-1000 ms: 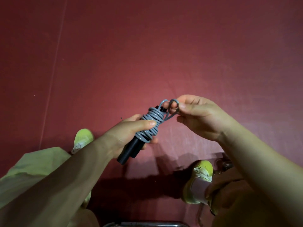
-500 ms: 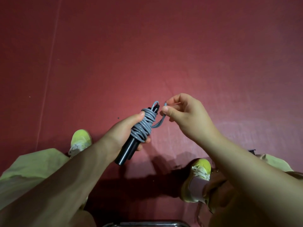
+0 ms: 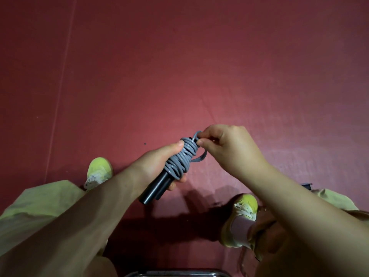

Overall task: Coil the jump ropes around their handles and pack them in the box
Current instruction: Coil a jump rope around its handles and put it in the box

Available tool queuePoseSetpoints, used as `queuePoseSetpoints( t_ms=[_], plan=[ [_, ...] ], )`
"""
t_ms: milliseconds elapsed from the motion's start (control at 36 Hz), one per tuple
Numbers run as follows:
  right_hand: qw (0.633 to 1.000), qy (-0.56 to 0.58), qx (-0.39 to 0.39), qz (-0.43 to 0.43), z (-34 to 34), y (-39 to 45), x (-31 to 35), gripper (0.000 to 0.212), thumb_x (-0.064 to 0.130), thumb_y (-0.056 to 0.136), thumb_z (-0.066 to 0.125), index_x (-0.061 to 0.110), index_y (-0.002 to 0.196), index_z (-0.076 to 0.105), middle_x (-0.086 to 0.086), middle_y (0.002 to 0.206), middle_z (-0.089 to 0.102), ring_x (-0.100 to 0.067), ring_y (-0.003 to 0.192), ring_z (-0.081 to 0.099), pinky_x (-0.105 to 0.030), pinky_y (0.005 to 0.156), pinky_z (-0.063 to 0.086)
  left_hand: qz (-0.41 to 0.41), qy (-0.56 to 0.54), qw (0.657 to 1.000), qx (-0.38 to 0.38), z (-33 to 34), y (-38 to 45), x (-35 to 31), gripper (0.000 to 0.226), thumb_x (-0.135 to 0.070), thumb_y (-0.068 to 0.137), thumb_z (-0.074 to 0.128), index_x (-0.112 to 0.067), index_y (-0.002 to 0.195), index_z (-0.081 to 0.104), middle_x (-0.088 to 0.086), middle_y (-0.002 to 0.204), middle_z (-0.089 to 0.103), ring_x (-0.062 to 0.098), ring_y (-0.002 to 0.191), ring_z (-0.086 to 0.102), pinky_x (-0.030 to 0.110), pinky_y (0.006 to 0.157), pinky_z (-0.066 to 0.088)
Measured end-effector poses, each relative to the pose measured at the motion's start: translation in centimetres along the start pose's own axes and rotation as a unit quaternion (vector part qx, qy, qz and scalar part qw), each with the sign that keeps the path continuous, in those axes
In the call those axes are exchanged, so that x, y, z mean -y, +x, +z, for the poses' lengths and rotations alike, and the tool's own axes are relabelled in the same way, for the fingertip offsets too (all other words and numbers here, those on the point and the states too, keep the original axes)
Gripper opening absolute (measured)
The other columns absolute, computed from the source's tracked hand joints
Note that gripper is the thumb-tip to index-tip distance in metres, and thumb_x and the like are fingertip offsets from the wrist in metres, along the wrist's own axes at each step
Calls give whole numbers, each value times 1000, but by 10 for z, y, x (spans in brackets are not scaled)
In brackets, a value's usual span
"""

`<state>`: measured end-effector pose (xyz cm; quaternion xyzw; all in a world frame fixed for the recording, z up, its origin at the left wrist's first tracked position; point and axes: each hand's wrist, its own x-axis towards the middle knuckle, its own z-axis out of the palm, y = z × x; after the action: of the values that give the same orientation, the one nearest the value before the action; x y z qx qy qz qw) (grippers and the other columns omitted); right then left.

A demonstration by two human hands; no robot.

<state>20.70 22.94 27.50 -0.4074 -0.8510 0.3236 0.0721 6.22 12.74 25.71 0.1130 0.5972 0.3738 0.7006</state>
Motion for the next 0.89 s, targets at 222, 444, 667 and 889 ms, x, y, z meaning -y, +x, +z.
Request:
queuePoseSetpoints(
  t_ms=[222, 444, 667, 889],
  plan=[
    [998, 23, 50, 25, -4, 1, -2, 27, 26, 83, 73, 20, 107, 61, 11, 73, 63, -8, 71, 57, -21, 60, 38, -14, 96, 995, -14, 0, -5, -3, 30, -40, 94, 47, -15, 95, 63, 0, 58, 65, 16, 50, 62, 26, 49, 44],
    [997, 15, 69, 19, -4, 2, -2, 29, 29, 83, 73, 16, 108, 66, 14, 70, 59, -7, 71, 56, -11, 61, 38, -42, 146, 988, -5, -2, -10, -8, 36, -42, 94, 46, -10, 94, 63, 4, 57, 65, 15, 46, 60, 26, 48, 45],
    [984, 136, 101, 53, -3, 2, -5, 19, 22, 79, 78, 26, 75, 59, 9, 59, 60, 2, 51, 55, -10, 51, 37, -62, 129, 990, 14, -1, -12, -9, 37, -41, 94, 45, -9, 96, 62, 5, 58, 65, 16, 47, 60, 23, 44, 44],
    [927, 268, 215, 149, -12, 5, -10, 13, 19, 84, 71, 7, 80, 68, 4, 50, 57, -9, 45, 38, -20, 45, 30, -22, 156, 987, 26, -1, -17, -10, 34, -35, 95, 46, -7, 108, 63, 5, 59, 63, 17, 50, 58, 25, 47, 41]
  ],
)
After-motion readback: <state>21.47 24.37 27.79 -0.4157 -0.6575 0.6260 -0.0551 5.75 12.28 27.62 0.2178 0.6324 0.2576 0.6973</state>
